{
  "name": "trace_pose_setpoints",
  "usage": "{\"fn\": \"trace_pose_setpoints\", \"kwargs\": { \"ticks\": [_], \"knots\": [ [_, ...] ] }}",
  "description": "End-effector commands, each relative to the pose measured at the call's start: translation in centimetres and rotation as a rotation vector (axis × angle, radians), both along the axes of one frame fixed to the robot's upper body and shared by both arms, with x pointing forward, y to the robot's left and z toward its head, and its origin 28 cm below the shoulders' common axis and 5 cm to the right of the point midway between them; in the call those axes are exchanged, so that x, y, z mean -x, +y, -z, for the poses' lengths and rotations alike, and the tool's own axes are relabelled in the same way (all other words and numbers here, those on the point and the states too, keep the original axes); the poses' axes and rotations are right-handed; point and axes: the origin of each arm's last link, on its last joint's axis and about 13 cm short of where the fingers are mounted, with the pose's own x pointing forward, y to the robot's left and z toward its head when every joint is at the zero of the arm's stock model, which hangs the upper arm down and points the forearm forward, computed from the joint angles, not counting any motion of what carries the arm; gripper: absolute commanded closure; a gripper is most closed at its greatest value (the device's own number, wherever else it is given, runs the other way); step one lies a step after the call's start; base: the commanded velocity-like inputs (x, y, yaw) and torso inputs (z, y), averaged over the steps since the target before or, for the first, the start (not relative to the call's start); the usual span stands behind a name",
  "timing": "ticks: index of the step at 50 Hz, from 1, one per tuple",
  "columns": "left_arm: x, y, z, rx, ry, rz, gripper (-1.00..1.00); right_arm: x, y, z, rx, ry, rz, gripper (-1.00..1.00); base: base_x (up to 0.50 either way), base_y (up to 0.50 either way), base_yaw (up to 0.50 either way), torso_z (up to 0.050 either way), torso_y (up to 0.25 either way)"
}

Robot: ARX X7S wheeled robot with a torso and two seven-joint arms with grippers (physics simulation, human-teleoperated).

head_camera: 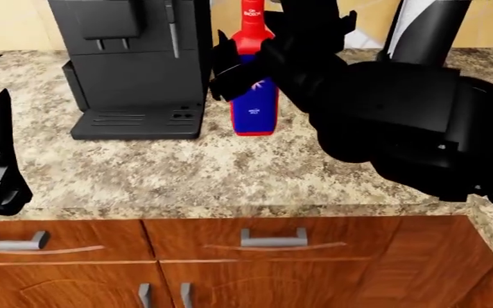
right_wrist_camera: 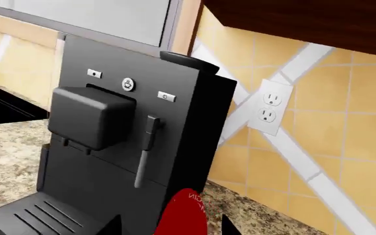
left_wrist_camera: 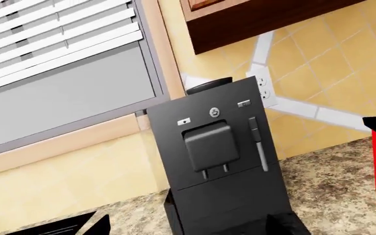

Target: Move the drinks to the dining counter.

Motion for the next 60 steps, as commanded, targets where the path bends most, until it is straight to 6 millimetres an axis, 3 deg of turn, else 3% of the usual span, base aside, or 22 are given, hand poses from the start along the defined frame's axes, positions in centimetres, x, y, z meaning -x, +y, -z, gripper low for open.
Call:
{"fn": "trace_pose_setpoints", "kwargs": {
  "ticks": [1, 60],
  "knots": [
    [0.08, 0.13, 0.02, 0.004, -0.004, -0.002, -1.0, 0.26, 0.33, -0.82, 0.033, -0.072, 0.005, 1.0, -0.47, 0.36, 0.0, 0.0, 0.0],
    [0.25, 0.11, -0.23, 0.0, -0.009, -0.005, -1.0, 0.41, 0.49, -0.52, 0.031, -0.072, -0.013, 1.0, -0.47, 0.36, 0.0, 0.0, 0.0]
  ]
}}
